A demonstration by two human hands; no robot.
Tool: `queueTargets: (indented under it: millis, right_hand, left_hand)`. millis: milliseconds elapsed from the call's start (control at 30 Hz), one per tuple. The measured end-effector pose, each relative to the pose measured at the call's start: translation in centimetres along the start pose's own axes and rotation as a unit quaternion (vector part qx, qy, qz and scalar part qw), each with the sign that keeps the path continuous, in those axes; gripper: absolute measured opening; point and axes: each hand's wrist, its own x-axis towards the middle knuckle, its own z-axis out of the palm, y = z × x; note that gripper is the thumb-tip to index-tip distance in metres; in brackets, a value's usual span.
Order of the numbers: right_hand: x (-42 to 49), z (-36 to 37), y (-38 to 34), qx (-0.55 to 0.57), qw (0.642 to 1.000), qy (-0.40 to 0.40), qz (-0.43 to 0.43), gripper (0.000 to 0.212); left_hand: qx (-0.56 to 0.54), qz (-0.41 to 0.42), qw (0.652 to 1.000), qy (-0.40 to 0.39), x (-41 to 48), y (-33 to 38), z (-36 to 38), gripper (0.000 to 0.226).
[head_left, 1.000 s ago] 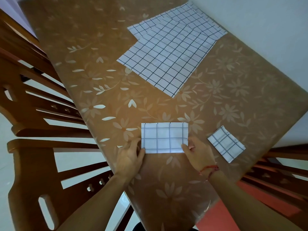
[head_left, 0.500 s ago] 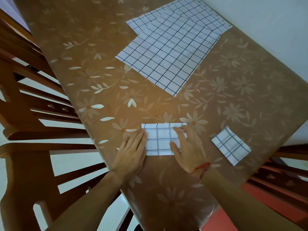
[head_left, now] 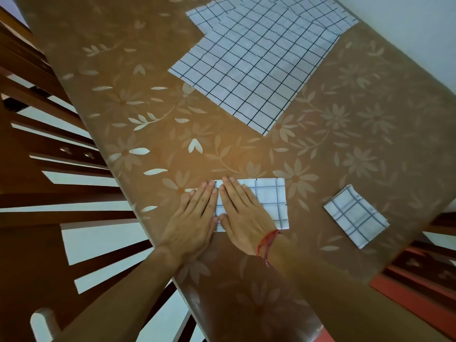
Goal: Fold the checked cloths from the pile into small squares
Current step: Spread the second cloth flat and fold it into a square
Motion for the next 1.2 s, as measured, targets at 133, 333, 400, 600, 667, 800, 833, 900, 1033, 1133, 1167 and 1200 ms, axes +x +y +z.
queueTargets:
  millis: [133, 333, 400, 600, 667, 800, 833, 900, 1033, 1133, 1167, 1200]
  right_hand:
    - [-0.1, 0.0, 0.6, 0.001, 1.000, -0.010, 0.007, 0.064]
    - [-2.5, -0.6, 4.2, -0.010, 0.998, -0.037, 0.054, 0.076]
    - [-4.0, -1.1, 6.1, -0.027, 0.996, -0.045, 0.076, 0.078]
    - [-5.4, -1.5, 7.7, -0.048, 0.993, -0.069, 0.087, 0.079]
    - [-5.3, -1.7, 7.6, -0.045, 0.992, -0.072, 0.089, 0.079]
    - [-5.1, -2.6, 7.2, -0.025, 0.992, -0.070, 0.103, 0.080]
    - [-5.0, -2.9, 7.0, -0.009, 0.992, -0.064, 0.108, 0.081]
    - [-4.5, -3.3, 6.8, 0.028, 0.992, -0.053, 0.112, 0.082]
    - [-3.2, -5.0, 7.1, 0.032, 0.993, -0.037, 0.105, 0.084]
    - [-1.9, -6.1, 7.6, 0.046, 0.992, -0.033, 0.109, 0.075]
    - [-1.4, -6.4, 7.7, 0.054, 0.992, -0.033, 0.113, 0.072]
    - [-1.0, -6.6, 7.9, 0.060, 0.991, -0.036, 0.118, 0.069]
  left_hand:
    - [0.002, 0.005, 1.000, -0.001, 0.0, 0.0, -0.1, 0.060]
    - [0.005, 0.005, 1.000, -0.003, 0.0, 0.1, -0.2, 0.060]
    - [0.009, 0.005, 1.000, -0.004, 0.1, 0.1, -0.3, 0.060]
    - [0.012, 0.004, 1.000, -0.011, 0.1, 0.1, -0.4, 0.061]
    - [0.013, 0.003, 1.000, -0.011, 0.1, 0.2, -0.5, 0.061]
    - [0.018, 0.004, 1.000, -0.004, 0.1, 0.2, -0.7, 0.061]
    - [0.017, 0.002, 1.000, -0.006, 0.1, 0.2, -0.7, 0.061]
    - [0.014, -0.002, 1.000, -0.009, 0.1, 0.3, -0.9, 0.061]
    - [0.016, -0.003, 1.000, -0.013, 0.1, 0.4, -1.1, 0.061]
    - [0.014, -0.004, 1.000, -0.012, 0.2, 0.4, -1.2, 0.060]
    - [0.012, -0.005, 1.000, -0.014, 0.2, 0.4, -1.3, 0.060]
    - [0.011, -0.007, 1.000, -0.014, 0.2, 0.4, -1.2, 0.060]
